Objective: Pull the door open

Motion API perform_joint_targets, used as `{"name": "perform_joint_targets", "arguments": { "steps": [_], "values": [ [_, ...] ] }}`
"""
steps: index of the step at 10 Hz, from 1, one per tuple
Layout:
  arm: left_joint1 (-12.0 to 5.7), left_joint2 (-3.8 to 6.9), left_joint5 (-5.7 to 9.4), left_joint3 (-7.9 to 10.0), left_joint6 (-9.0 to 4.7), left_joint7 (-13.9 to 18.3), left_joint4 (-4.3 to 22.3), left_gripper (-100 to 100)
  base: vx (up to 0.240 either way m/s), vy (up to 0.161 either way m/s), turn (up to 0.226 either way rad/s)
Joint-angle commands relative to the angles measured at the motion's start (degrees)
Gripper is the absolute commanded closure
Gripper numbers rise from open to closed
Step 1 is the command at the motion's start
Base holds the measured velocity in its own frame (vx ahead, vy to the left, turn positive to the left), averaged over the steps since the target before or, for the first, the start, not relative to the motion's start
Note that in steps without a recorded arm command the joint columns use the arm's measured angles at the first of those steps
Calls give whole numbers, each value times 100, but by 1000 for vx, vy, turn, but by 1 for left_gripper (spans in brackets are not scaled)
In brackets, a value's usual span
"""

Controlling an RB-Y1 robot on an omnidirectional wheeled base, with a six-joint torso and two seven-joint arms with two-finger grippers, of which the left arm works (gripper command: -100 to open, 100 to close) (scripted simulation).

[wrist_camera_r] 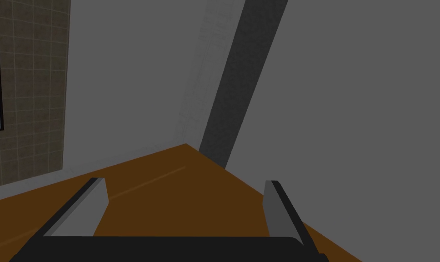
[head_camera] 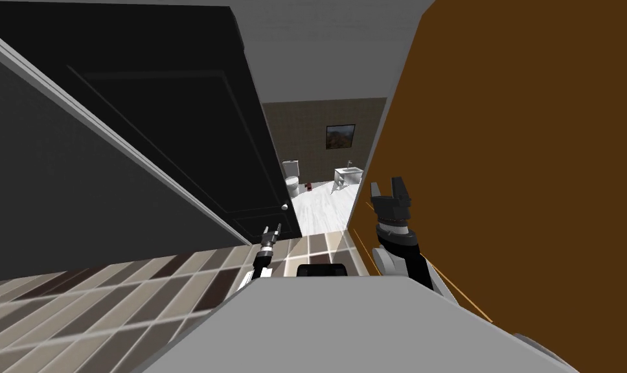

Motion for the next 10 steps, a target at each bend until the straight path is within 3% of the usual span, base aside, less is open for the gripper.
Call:
{"name": "perform_joint_targets", "arguments": {
  "steps": [1,8,9,10],
  "values": [
    [-17,-16,-31,27,-30,-171,142,-100,116,31,-47],
    [-193,-123,-155,157,-161,-853,851,-100,101,26,-46],
    [-212,-115,-144,157,-161,-819,856,-100,38,9,-4],
    [-215,-10,-88,238,-221,-794,956,-100,144,-16,-119]
  ]
}}
